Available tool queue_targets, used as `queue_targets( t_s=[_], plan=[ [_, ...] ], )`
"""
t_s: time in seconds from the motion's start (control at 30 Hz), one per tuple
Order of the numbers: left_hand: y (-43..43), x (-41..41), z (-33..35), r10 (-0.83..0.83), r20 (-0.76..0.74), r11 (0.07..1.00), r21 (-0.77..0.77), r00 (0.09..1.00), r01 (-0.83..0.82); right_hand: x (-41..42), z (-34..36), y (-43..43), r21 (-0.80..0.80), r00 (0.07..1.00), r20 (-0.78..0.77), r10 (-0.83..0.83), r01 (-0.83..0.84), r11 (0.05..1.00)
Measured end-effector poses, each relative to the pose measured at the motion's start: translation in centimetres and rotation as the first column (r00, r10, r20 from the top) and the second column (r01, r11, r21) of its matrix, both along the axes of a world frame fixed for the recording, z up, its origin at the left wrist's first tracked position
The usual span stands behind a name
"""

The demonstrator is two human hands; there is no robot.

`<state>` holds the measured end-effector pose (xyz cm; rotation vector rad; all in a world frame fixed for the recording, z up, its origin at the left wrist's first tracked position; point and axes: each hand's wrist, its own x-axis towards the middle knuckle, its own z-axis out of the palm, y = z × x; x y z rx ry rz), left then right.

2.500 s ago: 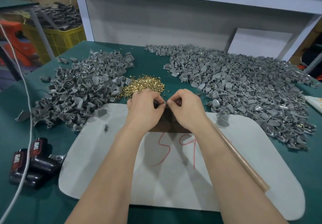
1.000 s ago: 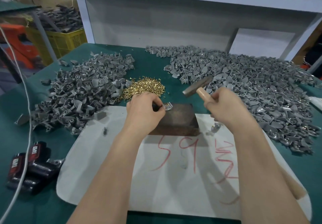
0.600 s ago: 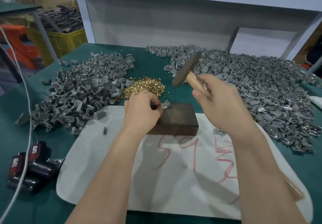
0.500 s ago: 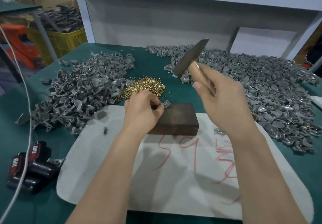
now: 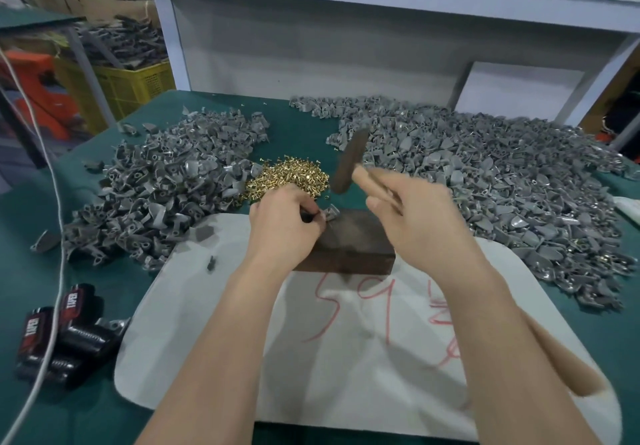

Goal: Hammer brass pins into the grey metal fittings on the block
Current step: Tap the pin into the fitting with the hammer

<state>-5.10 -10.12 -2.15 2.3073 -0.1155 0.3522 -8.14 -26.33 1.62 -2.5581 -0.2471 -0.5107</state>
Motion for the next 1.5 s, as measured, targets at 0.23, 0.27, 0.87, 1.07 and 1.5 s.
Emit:
queue_targets(
  t_s=[0.23, 0.27, 0.87, 1.07, 1.5],
  plan=[
    [-0.1, -0.1, 0.1, 0.006, -0.016, 1.0, 0.006, 1.0, -0.006, -0.2, -0.3, 0.3, -0.111, 0.994, -0.106, 0.027, -0.039, 0.993],
    [-0.1, -0.1, 0.2, 0.001, -0.015, 1.0, 0.005, 1.0, -0.001, -0.1, -0.1, 0.2, -0.057, 0.999, -0.04, -0.009, 0.007, 0.998],
    [-0.2, 0.2, -0.1, 0.013, -0.066, 0.999, -0.033, 0.998, -0.016, 5.5, -4.1, -1.9, 0.054, 0.871, -0.365, -0.329, 0.372, 0.927],
    [-0.2, 0.3, -0.1, 0.028, -0.058, 0.999, -0.014, 0.998, -0.028, 5.8, -4.8, -2.1, -0.12, 0.811, -0.429, -0.397, 0.385, 0.915],
    [-0.9, -0.1, 0.2, -0.071, 0.093, 0.994, -0.071, 0.993, 0.078, 3.8, -0.6, 0.6, 0.482, 0.94, -0.311, 0.139, 0.03, 0.876]
  ],
)
